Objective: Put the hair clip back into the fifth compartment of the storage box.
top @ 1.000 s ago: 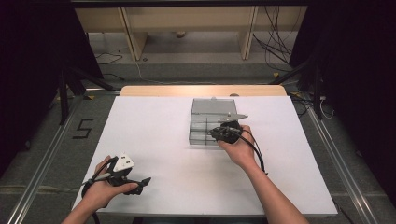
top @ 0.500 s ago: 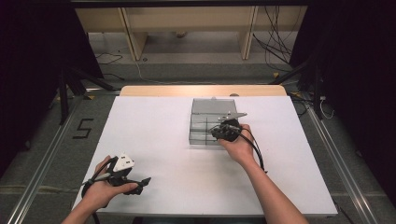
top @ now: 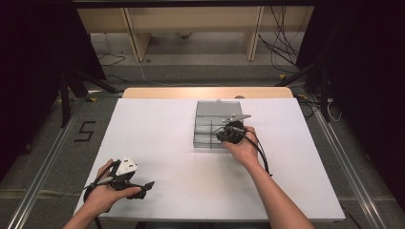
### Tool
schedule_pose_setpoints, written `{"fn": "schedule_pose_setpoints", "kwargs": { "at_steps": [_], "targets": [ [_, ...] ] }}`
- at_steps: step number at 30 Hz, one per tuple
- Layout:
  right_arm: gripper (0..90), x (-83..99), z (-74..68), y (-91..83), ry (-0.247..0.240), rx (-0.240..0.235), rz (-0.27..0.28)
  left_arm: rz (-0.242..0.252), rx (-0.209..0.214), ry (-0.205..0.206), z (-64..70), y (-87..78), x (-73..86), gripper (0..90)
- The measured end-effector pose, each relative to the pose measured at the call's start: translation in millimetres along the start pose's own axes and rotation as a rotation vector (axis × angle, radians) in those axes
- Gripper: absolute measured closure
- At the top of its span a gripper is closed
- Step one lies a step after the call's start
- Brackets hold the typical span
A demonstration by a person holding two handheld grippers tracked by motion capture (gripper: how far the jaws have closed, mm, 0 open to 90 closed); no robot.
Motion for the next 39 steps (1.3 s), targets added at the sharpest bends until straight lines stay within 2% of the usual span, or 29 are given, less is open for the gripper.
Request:
{"fn": "schedule_pose_setpoints", "kwargs": {
  "at_steps": [19,32,39],
  "targets": [
    [80.7,3.8,-0.7,10.3,-0.001,0.004,-0.05,-0.001,0.002,0.001,0.1,0.0,-0.1,9.3],
    [79.7,3.9,-1.7,12.8,-0.001,0.006,-0.064,0.001,0.001,0.001,0.0,0.1,-0.2,9.3],
    [75.1,2.6,-0.4,11.3,0.002,0.012,-0.054,-0.001,0.002,0.002,0.1,0.0,-0.1,9.3]
  ]
}}
Point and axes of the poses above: each handheld gripper's, and its own axes: y roughly forward along the jaws, x roughly out of its underside, z roughly to its right, the point moved 9 cm from there along y, roughly forward along the jaws, and after that the axes turned 6 degrees about x, right-handed, at the moved point
